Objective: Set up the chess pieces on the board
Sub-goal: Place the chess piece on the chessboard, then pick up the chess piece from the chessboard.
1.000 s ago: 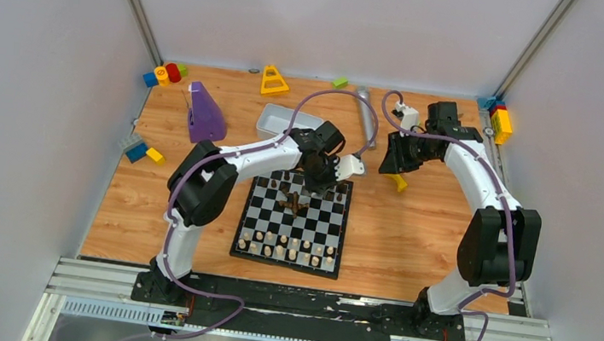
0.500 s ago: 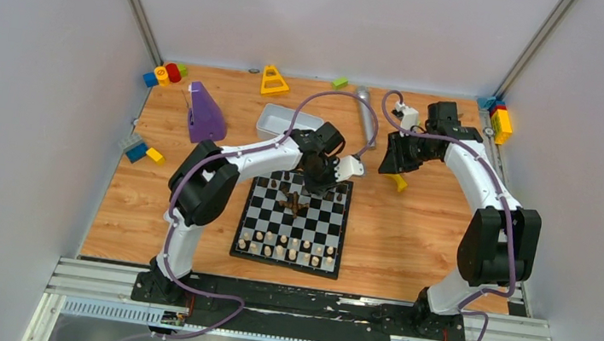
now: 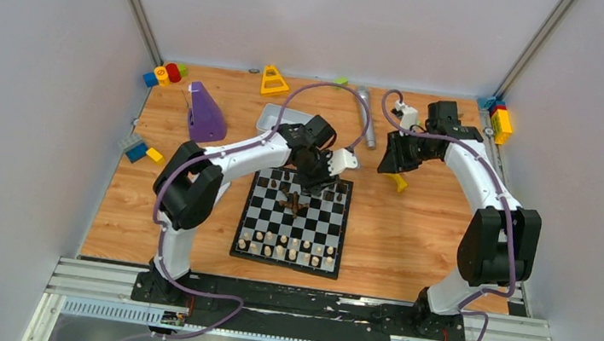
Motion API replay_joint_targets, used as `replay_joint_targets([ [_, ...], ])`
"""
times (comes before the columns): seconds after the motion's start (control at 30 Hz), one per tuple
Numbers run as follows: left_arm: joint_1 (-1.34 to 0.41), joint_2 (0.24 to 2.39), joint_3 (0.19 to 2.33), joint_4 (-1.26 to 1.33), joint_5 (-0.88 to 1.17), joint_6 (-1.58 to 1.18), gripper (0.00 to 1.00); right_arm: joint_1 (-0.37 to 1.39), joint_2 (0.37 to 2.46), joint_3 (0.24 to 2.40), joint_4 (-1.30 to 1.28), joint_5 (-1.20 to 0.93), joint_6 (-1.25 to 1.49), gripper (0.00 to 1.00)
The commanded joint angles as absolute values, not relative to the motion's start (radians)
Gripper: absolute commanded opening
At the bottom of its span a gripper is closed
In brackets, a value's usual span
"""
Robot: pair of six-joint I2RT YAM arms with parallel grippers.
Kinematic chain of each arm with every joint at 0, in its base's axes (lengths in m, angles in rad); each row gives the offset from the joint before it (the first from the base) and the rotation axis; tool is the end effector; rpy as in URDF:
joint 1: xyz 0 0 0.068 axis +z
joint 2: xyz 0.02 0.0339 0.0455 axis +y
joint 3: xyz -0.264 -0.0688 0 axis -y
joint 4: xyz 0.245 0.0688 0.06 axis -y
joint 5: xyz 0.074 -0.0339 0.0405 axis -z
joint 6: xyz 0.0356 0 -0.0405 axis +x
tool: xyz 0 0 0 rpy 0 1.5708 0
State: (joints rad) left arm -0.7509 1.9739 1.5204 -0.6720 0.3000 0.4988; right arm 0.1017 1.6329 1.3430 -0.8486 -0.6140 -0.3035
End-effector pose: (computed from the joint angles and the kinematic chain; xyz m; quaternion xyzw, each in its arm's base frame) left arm 0.2974 -0.2919 0.2055 0.5909 0.7628 -0.1720 0.1983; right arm 0.3277 0.0541 0.2708 -0.2508 0.8990 0.2731 0.2331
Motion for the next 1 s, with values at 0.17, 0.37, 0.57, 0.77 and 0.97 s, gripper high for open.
replay_joint_targets([
  [0.17,-0.609,1.672,1.414,-0.708,0.443,0.485,0.63,0.21,1.642,1.43,-0.817,-0.683,-0.357,0.28],
  [0.37,-0.384,1.511,1.305,-0.714,0.494,0.444,0.7,0.39,1.661,1.407,-0.726,-0.66,-0.37,0.31],
  [0.57,-0.168,1.396,1.221,-0.694,0.514,0.374,0.79,0.598,1.733,1.404,-0.703,-0.566,-0.462,0.34],
  [0.77,-0.049,1.318,1.171,-0.665,0.518,0.333,0.96,0.69,1.81,1.388,-0.687,-0.514,-0.571,0.37],
  [0.97,-0.006,1.273,1.138,-0.667,0.532,0.333,1.0,0.731,1.871,1.384,-0.663,-0.447,-0.645,0.39],
])
